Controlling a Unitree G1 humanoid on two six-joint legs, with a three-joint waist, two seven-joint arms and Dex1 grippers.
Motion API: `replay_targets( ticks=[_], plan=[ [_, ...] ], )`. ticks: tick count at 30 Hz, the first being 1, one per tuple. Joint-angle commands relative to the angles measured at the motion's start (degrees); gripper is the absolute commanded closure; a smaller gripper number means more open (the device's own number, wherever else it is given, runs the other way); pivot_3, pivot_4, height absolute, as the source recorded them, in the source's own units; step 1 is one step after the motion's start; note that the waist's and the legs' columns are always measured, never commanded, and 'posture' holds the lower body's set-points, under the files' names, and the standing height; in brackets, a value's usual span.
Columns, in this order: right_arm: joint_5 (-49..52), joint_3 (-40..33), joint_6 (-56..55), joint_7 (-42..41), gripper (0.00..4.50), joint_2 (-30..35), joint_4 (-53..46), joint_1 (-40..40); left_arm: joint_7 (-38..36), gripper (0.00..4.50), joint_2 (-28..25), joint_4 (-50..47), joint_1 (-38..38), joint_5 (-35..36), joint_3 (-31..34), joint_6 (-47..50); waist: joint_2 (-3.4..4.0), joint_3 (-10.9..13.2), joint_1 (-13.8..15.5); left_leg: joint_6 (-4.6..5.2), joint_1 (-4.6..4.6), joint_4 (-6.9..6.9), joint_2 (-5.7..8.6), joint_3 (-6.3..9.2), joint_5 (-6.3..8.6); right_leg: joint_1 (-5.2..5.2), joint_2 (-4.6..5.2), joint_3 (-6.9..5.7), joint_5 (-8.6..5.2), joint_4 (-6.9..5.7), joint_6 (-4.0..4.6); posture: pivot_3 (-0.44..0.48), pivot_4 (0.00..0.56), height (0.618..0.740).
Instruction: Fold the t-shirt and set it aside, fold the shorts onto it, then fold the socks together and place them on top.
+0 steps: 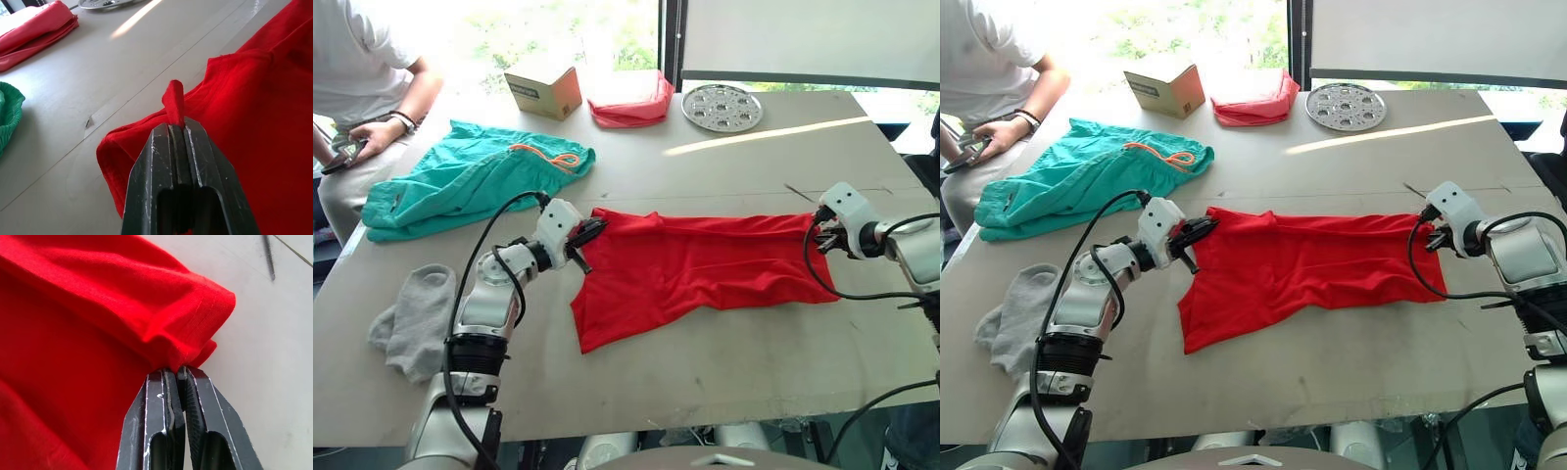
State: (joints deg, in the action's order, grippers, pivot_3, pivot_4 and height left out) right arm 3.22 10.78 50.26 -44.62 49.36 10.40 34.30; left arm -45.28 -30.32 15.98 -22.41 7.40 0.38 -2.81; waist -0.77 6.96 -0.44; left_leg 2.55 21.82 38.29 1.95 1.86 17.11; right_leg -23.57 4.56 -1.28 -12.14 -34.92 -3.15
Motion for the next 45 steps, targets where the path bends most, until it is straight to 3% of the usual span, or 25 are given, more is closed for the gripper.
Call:
replay_targets(
  ticks=[1, 5, 6, 7, 11, 13, 14, 16, 19, 25, 32, 38, 45],
  plan=[
    [0.6, -2.3, 2.3, -0.8, 4.33, 2.1, -4.6, -2.1, -1.3, 4.50, -1.9, 0.7, -0.1, -1.4, -0.1, -5.3, 0.00, 0.0, 0.0, 0.00, 0.01, -0.01, -0.01, 0.00, 0.00, -0.01, 0.00, 0.00, 0.00, 0.00, 0.00, 0.000, 0.150, 0.740],
    [1.2, -2.7, 1.4, -2.2, 4.33, 3.6, -7.3, -4.7, -5.9, 4.50, -4.0, 1.0, 2.6, 1.2, 0.3, -3.1, 0.02, 0.0, -0.2, 0.00, 0.00, 0.01, -0.01, -0.02, 0.00, -0.01, 0.00, 0.02, 0.00, 0.00, 0.00, 0.000, 0.150, 0.740],
    [2.9, -3.6, 3.1, -4.1, 3.77, 5.0, -10.5, -6.2, -5.0, 3.79, -4.0, 0.4, 2.8, 2.9, 2.1, -0.5, 0.03, 0.0, -0.2, 0.00, -0.02, 0.01, -0.01, -0.03, 0.00, 0.00, -0.01, 0.02, 0.00, 0.00, 0.00, 0.000, 0.150, 0.740],
    [4.3, -4.4, 4.4, -5.4, 3.53, 6.0, -12.8, -7.3, -4.2, 3.55, -3.9, 0.0, 2.8, 4.0, 3.4, 1.2, 0.06, 0.0, 0.0, 0.01, -0.01, 0.00, -0.01, -0.03, 0.00, 0.00, -0.01, 0.01, 0.00, 0.00, 0.00, 0.000, 0.150, 0.740],
    [8.2, -9.9, 8.1, -5.9, 1.60, 7.8, -20.6, -9.4, -5.0, 1.67, -5.2, -8.0, 3.7, 16.9, 9.6, 21.6, 0.05, 0.0, 0.0, 0.06, 0.04, 0.03, -0.04, 0.09, 0.03, 0.00, 0.00, -0.06, 0.00, 0.00, 0.00, 0.000, 0.150, 0.740],
    [13.8, -15.6, 12.3, -5.7, 1.70, 4.0, -23.5, -7.6, -3.1, 1.78, -5.5, -13.4, 3.3, 26.7, 13.5, 35.9, 0.03, 0.0, -0.2, 0.11, 0.06, 0.05, -0.04, 0.08, 0.07, 0.00, 0.00, -0.02, 0.00, -0.03, -0.01, 0.000, 0.150, 0.740],
    [16.0, -17.5, 13.7, -5.2, 1.99, 1.9, -24.2, -7.0, -1.4, 2.08, -5.2, -15.1, 2.7, 29.9, 14.7, 41.2, 0.01, 0.0, -0.3, 0.12, 0.05, 0.06, -0.04, 0.08, 0.07, 0.01, 0.00, 0.00, 0.00, -0.03, -0.01, 0.000, 0.150, 0.740],
    [15.9, -16.7, 11.9, -3.1, 2.79, -1.2, -23.8, -7.0, 1.6, 2.92, -4.6, -16.4, 1.1, 33.3, 15.1, 49.4, -0.09, -0.1, -0.2, 0.12, -0.01, 0.07, -0.04, 0.09, 0.07, 0.04, -0.01, 0.06, 0.01, -0.02, -0.02, 0.000, 0.150, 0.740],
    [12.9, -11.8, 7.4, 0.3, 4.34, -5.2, -20.3, -5.7, 7.4, 4.47, -2.2, -14.5, -3.0, 33.9, 14.8, 55.2, -0.15, -0.1, 0.2, 0.12, -0.04, 0.06, 0.02, 0.14, 0.07, 0.06, -0.21, -0.03, 0.01, -0.06, -0.03, 0.000, 0.150, 0.740],
    [8.4, -3.5, 2.4, 3.7, 4.46, -11.2, -11.0, -0.3, 14.0, 4.50, -1.1, -7.3, -8.8, 28.8, 12.2, 57.9, -0.15, -0.1, -0.2, 0.09, -0.07, 0.09, 0.13, 0.10, 0.05, -0.01, -0.32, 0.02, 0.01, -0.09, -0.03, 0.000, 0.150, 0.740],
    [7.7, -1.7, 1.5, 3.2, 4.46, -13.0, -9.1, -0.6, 10.4, 4.50, -3.3, -5.3, -9.3, 25.6, 7.7, 58.4, -0.13, -0.1, -0.4, -0.01, -0.10, 0.04, 0.10, 0.19, 0.00, -0.10, -0.40, 0.03, 0.01, -0.49, -0.03, 0.000, 0.150, 0.740],
    [7.7, -1.8, 2.6, 3.4, 4.46, -12.7, -11.5, -2.9, 0.3, 4.50, -6.5, -7.7, -7.9, 27.3, 4.1, 60.5, -0.13, -0.1, -0.3, -0.01, -0.10, 0.06, 0.17, 0.15, 0.00, -0.09, -0.40, 0.22, 0.01, -0.47, -0.03, 0.000, 0.150, 0.740],
    [8.2, -2.2, 3.0, 4.0, 4.46, -13.3, -14.1, -4.6, -15.8, 4.50, -16.6, -14.5, 0.7, 25.4, 0.1, 52.1, -0.08, -0.1, -0.5, -0.02, -0.16, -0.09, 0.09, 0.15, 0.01, -0.18, -0.43, 0.50, 0.00, -0.46, -0.01, 0.000, 0.150, 0.740]
  ],
)
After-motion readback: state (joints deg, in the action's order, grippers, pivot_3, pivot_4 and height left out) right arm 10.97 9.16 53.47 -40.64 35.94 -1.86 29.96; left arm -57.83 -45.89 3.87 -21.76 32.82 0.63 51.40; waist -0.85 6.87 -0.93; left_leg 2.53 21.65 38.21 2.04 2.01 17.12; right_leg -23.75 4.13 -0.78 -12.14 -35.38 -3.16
